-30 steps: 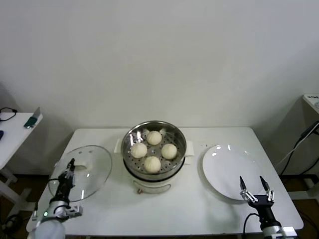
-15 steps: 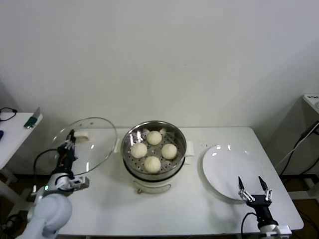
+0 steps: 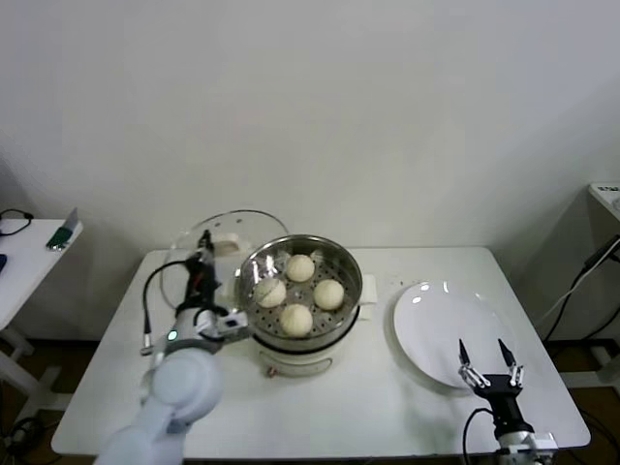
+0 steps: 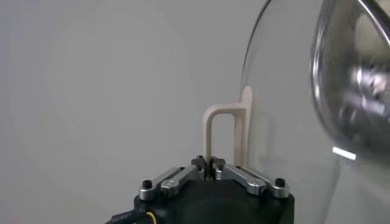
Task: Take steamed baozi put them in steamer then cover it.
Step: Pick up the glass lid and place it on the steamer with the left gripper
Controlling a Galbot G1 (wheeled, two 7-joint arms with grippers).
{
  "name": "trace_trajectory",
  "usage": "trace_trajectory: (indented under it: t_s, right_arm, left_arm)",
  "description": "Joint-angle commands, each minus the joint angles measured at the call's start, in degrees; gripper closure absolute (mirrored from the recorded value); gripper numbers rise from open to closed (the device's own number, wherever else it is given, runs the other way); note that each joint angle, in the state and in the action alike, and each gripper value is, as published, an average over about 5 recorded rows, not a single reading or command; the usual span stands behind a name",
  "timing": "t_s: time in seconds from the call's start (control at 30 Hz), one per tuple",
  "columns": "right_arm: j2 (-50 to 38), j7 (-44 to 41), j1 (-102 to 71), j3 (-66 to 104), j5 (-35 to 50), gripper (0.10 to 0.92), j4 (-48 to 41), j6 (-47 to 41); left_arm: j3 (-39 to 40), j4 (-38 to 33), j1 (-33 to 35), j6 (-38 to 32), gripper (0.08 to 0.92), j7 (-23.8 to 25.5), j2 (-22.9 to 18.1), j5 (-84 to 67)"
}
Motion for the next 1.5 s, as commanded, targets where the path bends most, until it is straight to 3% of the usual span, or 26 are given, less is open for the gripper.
trace_trajectory:
  t_s: [0.03,0.3,0.7,1.5]
  right_arm:
    - [-0.30,0.54,1.16,-0.09,-0.37,0.203,-0.85,0.31]
    - [-1.06,0.78,1.70,0.03,-0.15,0.203,-1.31,0.97]
    - [-0.68,1.23,2.03,0.22,-0.18,0.203,-1.80,1.64]
    - [0.68,1.82,1.83,0.67,-0.73,0.203,-1.12,2.34]
  left_arm:
    - [15.11,3.21,-6.37,4.54,0.860,7.04,-14.03,15.93]
    - [17.22,9.48,-5.33,3.29,0.860,5.85,-18.86,19.93]
    - [15.54,12.59,-5.15,2.04,0.860,3.59,-15.12,18.08]
    - [13.21,15.71,-3.81,0.57,0.860,-0.10,-12.97,16.80]
